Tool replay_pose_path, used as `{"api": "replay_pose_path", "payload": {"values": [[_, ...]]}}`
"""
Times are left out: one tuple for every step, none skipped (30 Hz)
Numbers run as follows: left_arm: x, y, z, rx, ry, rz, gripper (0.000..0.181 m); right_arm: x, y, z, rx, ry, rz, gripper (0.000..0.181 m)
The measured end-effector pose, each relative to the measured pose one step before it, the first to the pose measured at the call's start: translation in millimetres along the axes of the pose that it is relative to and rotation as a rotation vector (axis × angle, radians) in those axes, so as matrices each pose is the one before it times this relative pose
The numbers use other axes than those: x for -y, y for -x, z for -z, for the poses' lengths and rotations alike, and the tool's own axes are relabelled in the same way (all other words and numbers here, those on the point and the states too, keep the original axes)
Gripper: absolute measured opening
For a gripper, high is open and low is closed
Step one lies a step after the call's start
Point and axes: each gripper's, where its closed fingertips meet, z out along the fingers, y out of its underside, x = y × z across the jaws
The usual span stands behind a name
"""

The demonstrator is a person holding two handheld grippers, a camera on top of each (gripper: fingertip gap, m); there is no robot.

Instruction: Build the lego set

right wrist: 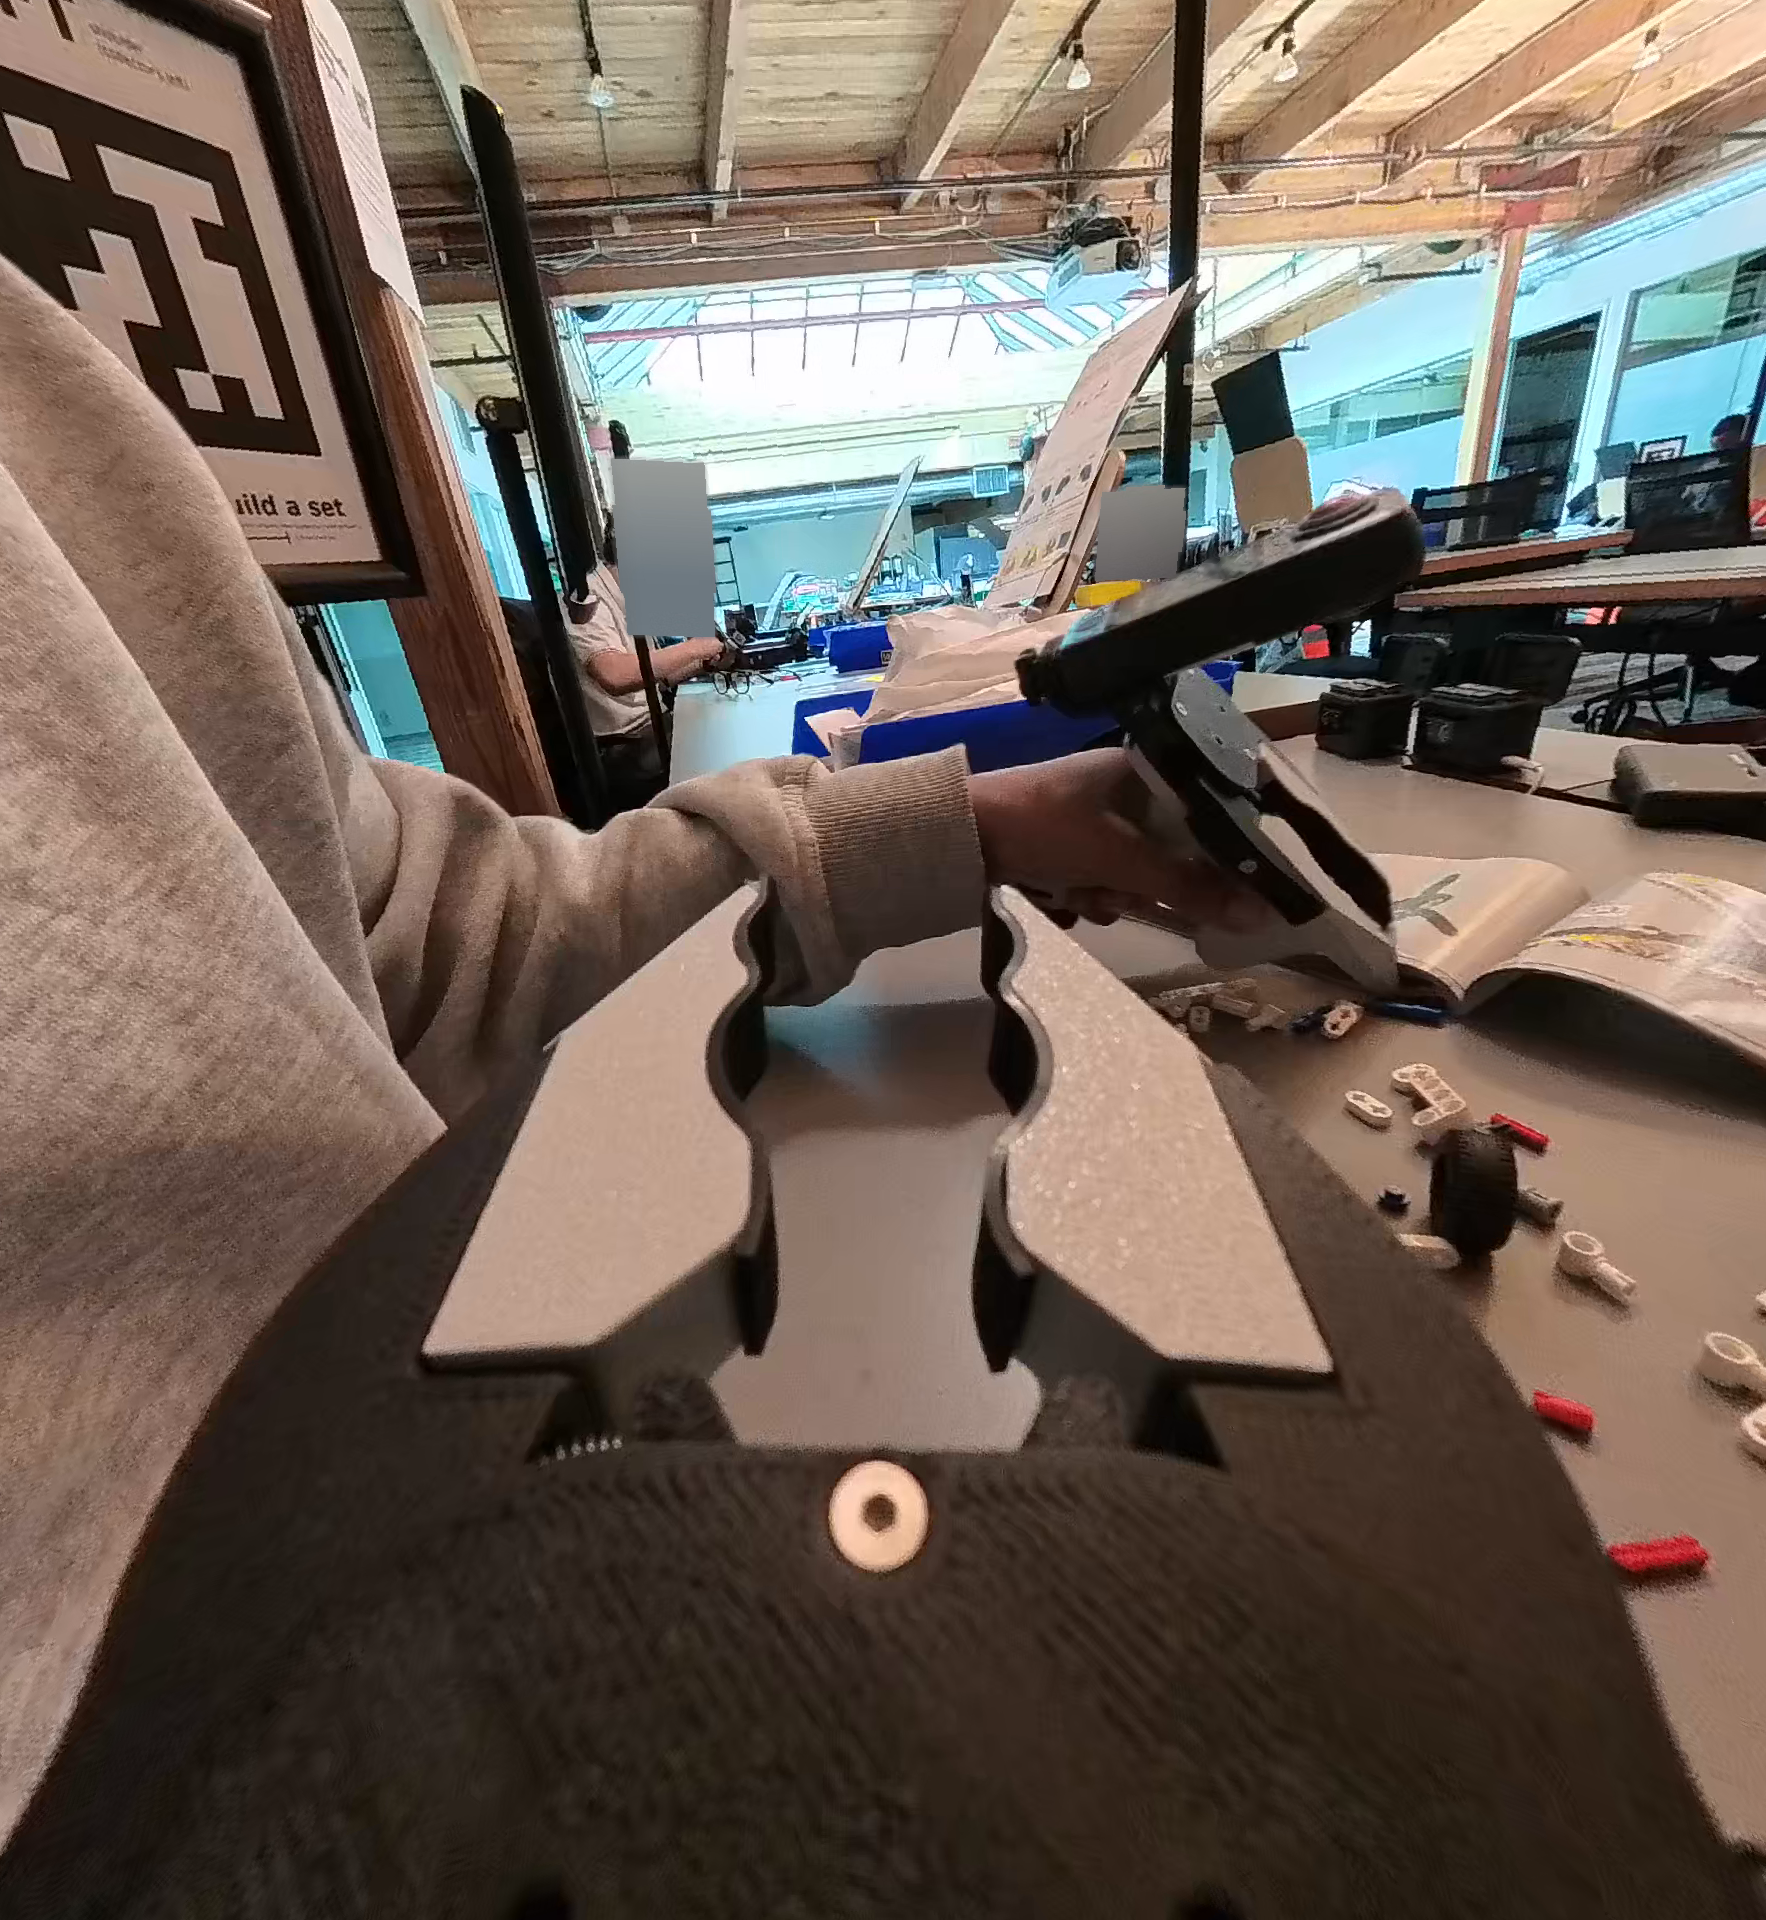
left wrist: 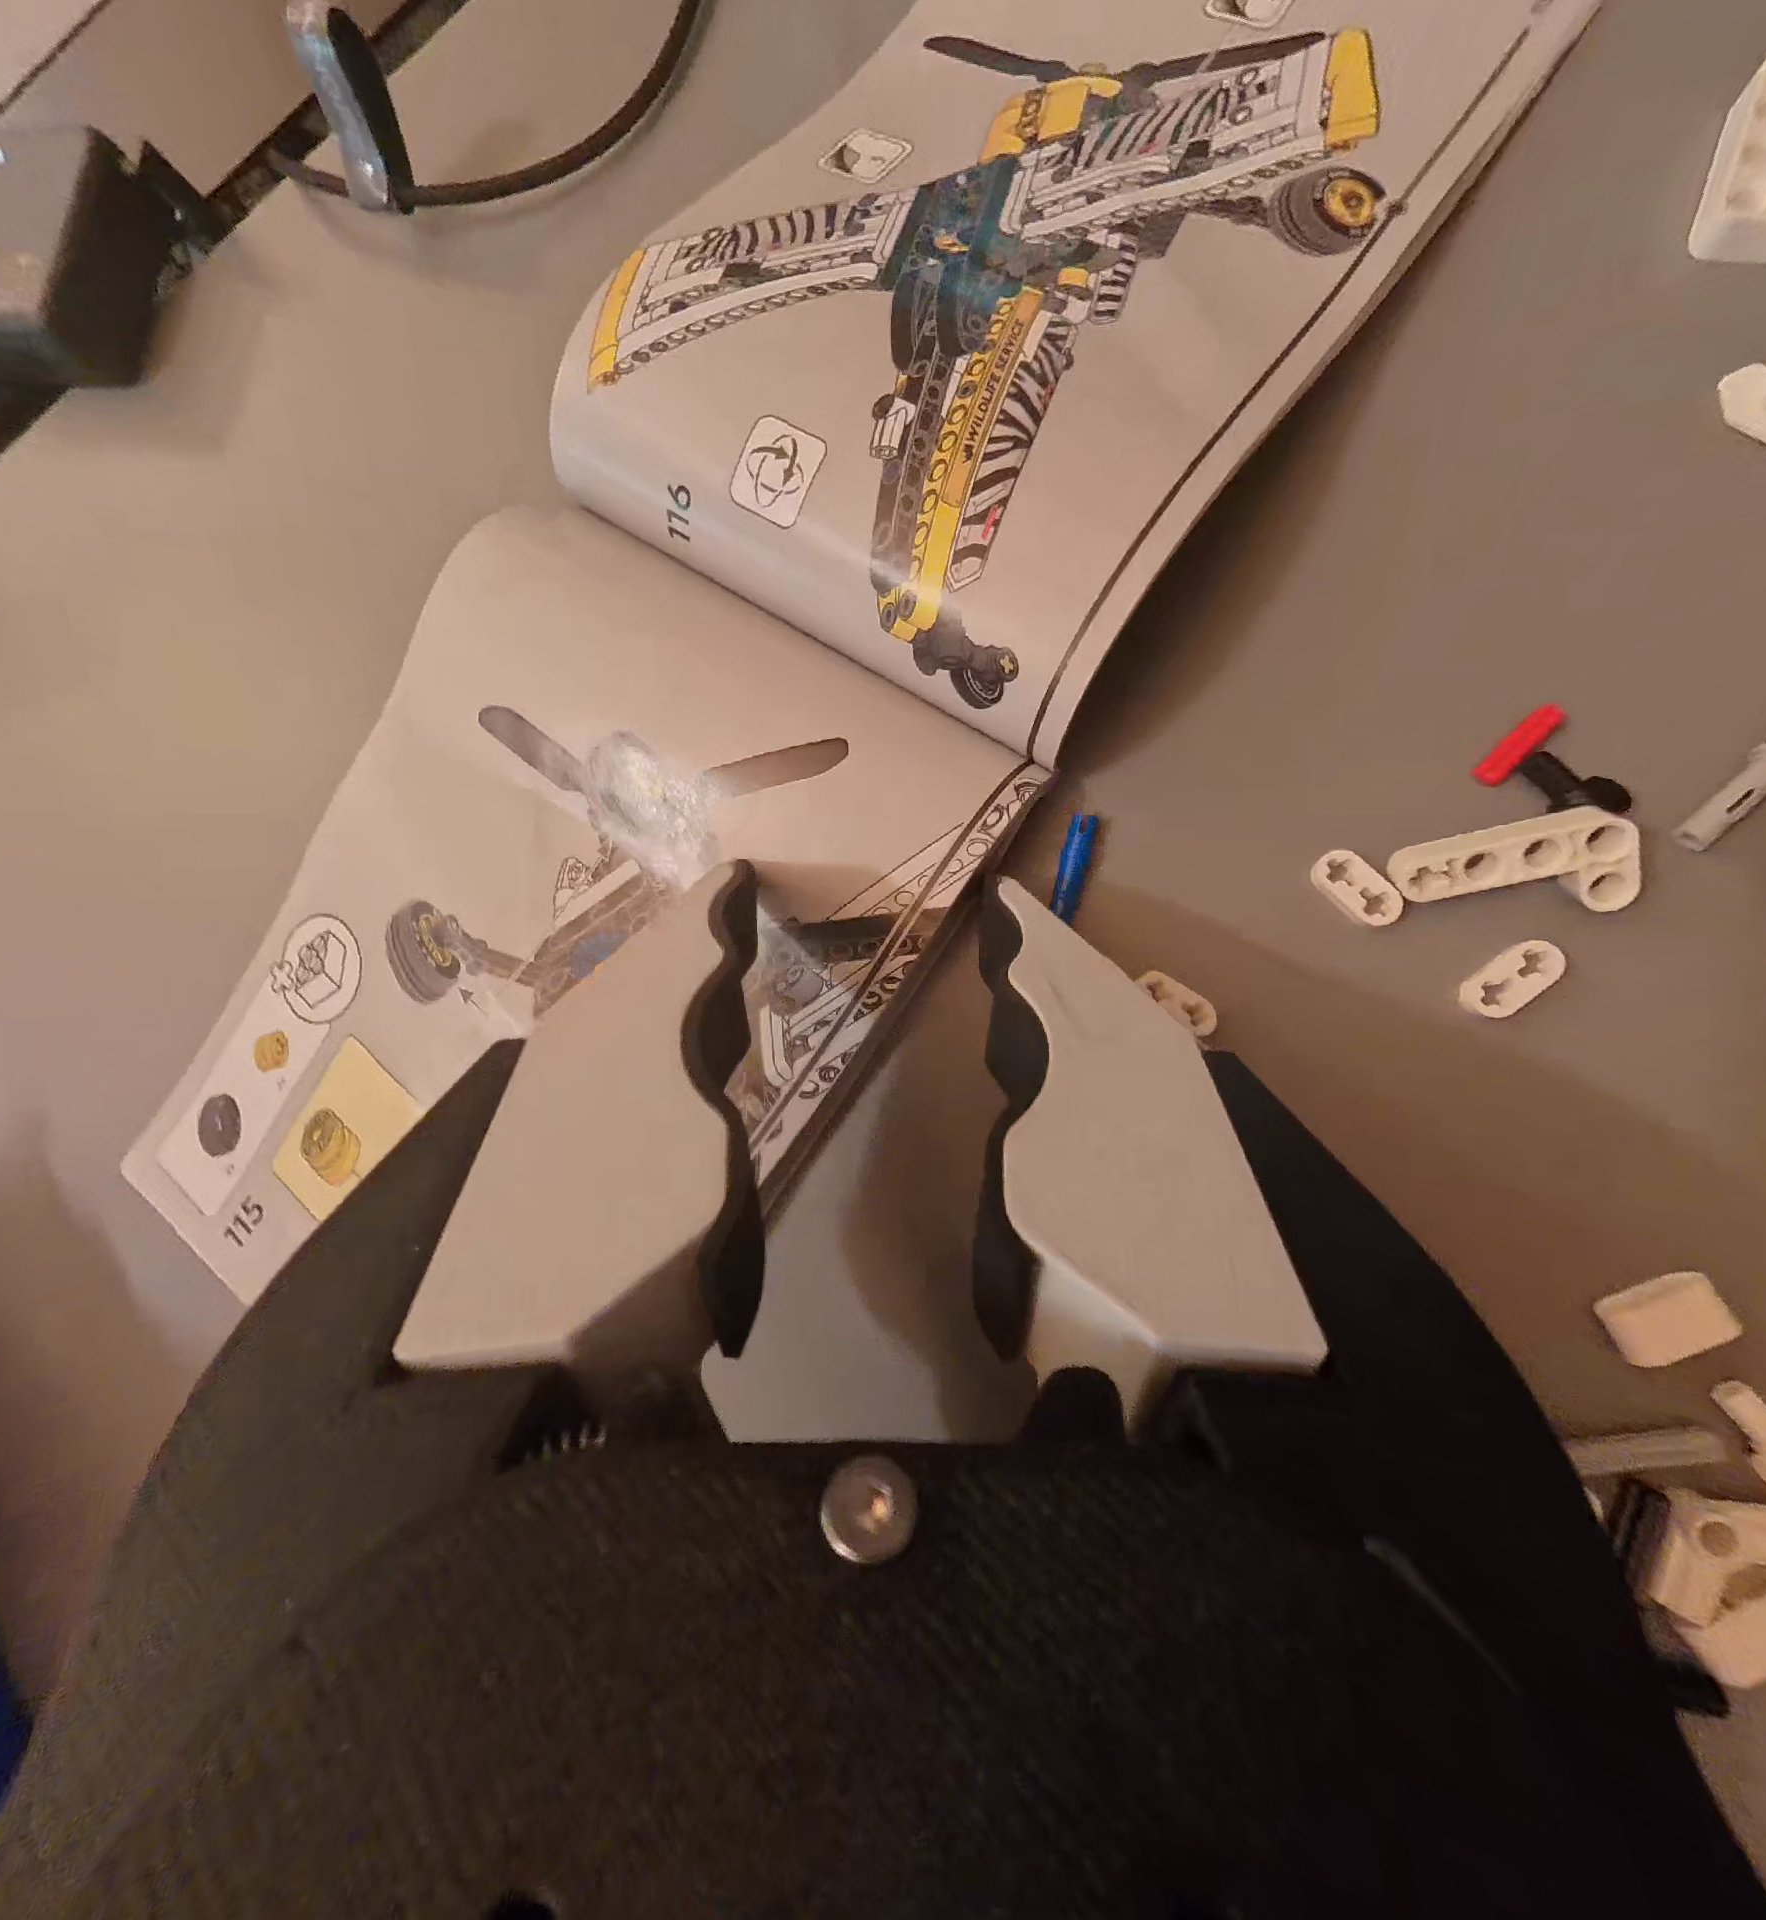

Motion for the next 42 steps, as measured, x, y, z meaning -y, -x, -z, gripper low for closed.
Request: {"api": "replay_pose_path", "payload": {"values": [[1.47,-0.61,-0.62,-0.0052,-0.0027,-0.0116,0.043,0.05,-0.20,-0.05,-0.0003,-0.0002,-0.0017,0.039],[0.99,-1.77,-0.44,-0.0143,-0.0002,-0.0083,0.046,0.05,-0.09,0.05,-0.0003,-0.0002,-0.0005,0.039],[1.09,-0.13,-0.59,-0.0063,-0.0005,0.0005,0.046,0.09,0.02,-0.04,-0.0004,-0.0008,0.0009,0.039],[0.94,1.96,-1.03,0.0051,0.0012,0.0043,0.045,0.09,0.14,-0.02,-0.0010,-0.0010,0.0019,0.039],[0.71,1.19,-1.40,0.0010,0.0028,0.0045,0.045,0.08,0.20,0.07,-0.0007,-0.0009,0.0025,0.039],[1.15,1.57,-1.36,0.0034,0.0011,0.0014,0.044,0.12,0.22,0.05,-0.0005,-0.0011,0.0027,0.038],[1.33,1.86,-1.07,0.0056,-0.0006,-0.0025,0.044,0.17,0.13,0.10,-0.0008,-0.0013,0.0024,0.038],[1.28,1.94,-1.02,0.0057,-0.0014,-0.0026,0.042,0.18,0.18,0.09,-0.0006,-0.0014,0.0020,0.038],[1.19,1.79,-0.89,0.0052,-0.0008,0.0006,0.041,0.16,0.10,0.14,-0.0007,-0.0018,0.0016,0.038],[0.96,1.91,-0.77,0.0056,-0.0008,0.0021,0.040,0.29,0.00,0.10,-0.0009,-0.0019,0.0009,0.038],[0.31,1.23,-0.43,0.0032,0.0005,0.0012,0.039,0.22,-0.02,0.17,-0.0006,-0.0020,0.0004,0.038],[-0.17,0.46,-0.15,0.0018,0.0021,-0.0002,0.039,0.24,-0.21,0.22,-0.0008,-0.0019,-0.0004,0.038],[0.05,0.54,0.20,0.0035,-0.0011,0.0025,0.039,0.29,-0.19,0.06,-0.0003,-0.0017,-0.0012,0.038],[0.21,0.41,0.15,0.0048,-0.0039,0.0036,0.039,0.22,-0.11,0.15,-0.0001,-0.0018,-0.0012,0.038],[0.10,1.23,-0.11,0.0109,-0.0050,0.0049,0.039,0.28,-0.22,0.12,-0.0008,-0.0022,-0.0011,0.038],[-0.10,2.13,-0.23,0.0181,-0.0050,0.0074,0.038,0.25,-0.23,0.20,-0.0004,-0.0019,-0.0013,0.038],[-0.22,1.32,0.16,0.0148,-0.0056,0.0077,0.036,0.21,-0.07,0.03,0.0001,-0.0012,-0.0011,0.038],[0.42,-0.39,0.81,0.0051,-0.0100,0.0083,0.033,0.07,-0.14,0.08,-0.0001,-0.0009,-0.0007,0.038],[1.97,-2.98,1.74,-0.0127,-0.0207,0.0178,0.029,0.13,-0.06,0.00,-0.0001,-0.0008,-0.0004,0.038],[2.87,-5.77,2.41,-0.0372,-0.0248,0.0344,0.027,0.11,-0.10,0.02,-0.0003,-0.0006,-0.0003,0.038],[3.00,-6.21,2.54,-0.0474,-0.0208,0.0502,0.026,0.06,-0.15,0.03,0.0000,-0.0002,-0.0010,0.038],[2.61,-5.47,2.41,-0.0477,-0.0164,0.0582,0.024,0.02,-0.07,-0.03,0.0008,0.0001,-0.0013,0.038],[1.84,-4.77,1.77,-0.0465,-0.0096,0.0623,0.021,0.00,-0.12,0.03,0.0002,-0.0004,-0.0011,0.038],[0.70,-3.69,0.99,-0.0434,-0.0018,0.0633,0.021,0.11,-0.15,-0.07,-0.0005,-0.0007,-0.0008,0.038],[-0.76,-2.65,0.04,-0.0361,0.0081,0.0541,0.020,0.12,-0.14,0.08,-0.0002,-0.0006,-0.0005,0.038],[-2.60,-0.62,-0.80,-0.0196,0.0186,0.0359,0.019,-0.02,-0.05,0.05,0.0000,-0.0004,-0.0004,0.038],[-3.02,1.49,-1.58,-0.0002,0.0205,0.0142,0.019,0.08,0.08,0.04,0.0002,-0.0005,0.0000,0.038],[-1.94,3.14,-1.69,0.0164,0.0124,-0.0010,0.018,0.13,-0.08,0.09,-0.0003,-0.0007,0.0004,0.038],[-1.16,2.28,-1.69,0.0144,0.0055,-0.0067,0.013,0.07,0.05,-0.02,-0.0003,-0.0006,0.0006,0.038],[-0.49,0.77,-1.58,0.0064,0.0023,-0.0018,0.011,0.02,-0.05,-0.01,-0.0002,-0.0002,0.0003,0.038],[-0.39,-0.70,-1.66,-0.0025,0.0023,0.0018,0.011,0.01,0.00,0.00,0.0001,-0.0001,0.0001,0.038],[-0.62,-0.44,-1.59,0.0001,0.0038,0.0003,0.011,0.05,0.02,0.06,-0.0002,-0.0003,0.0002,0.038],[-0.87,-0.37,-1.76,0.0015,0.0064,-0.0046,0.011,-0.04,-0.04,-0.01,-0.0002,-0.0004,0.0001,0.038],[-1.09,-0.61,-1.89,-0.0002,0.0076,-0.0045,0.012,0.08,-0.04,0.11,-0.0001,-0.0004,0.0002,0.038],[-1.06,-0.50,-1.67,-0.0011,0.0076,-0.0025,0.013,0.05,0.00,-0.03,0.0001,-0.0004,0.0001,0.038],[-0.66,-0.43,-0.97,-0.0016,0.0049,-0.0007,0.013,0.10,0.02,0.10,0.0003,-0.0005,0.0000,0.038],[0.26,0.29,0.10,0.0008,0.0003,0.0019,0.012,0.01,0.05,0.05,0.0001,-0.0007,0.0001,0.038],[-0.77,0.42,0.29,0.0026,0.0056,0.0020,0.011,0.13,-0.05,0.09,-0.0002,-0.0007,0.0000,0.038],[-1.08,-0.25,0.87,0.0008,0.0053,0.0006,0.011,0.10,-0.01,0.10,0.0000,-0.0005,-0.0001,0.038],[-1.66,-1.35,1.03,-0.0054,0.0078,-0.0007,0.010,-0.01,-0.06,0.05,0.0000,-0.0005,-0.0005,0.038],[-2.60,-2.20,1.43,-0.0095,0.0113,-0.0030,0.007,0.08,-0.12,0.02,0.0002,-0.0003,-0.0009,0.038],[-2.68,-2.46,1.52,-0.0096,0.0098,-0.0004,0.005,0.07,-0.10,0.02,0.0004,-0.0002,-0.0009,0.038]]}}
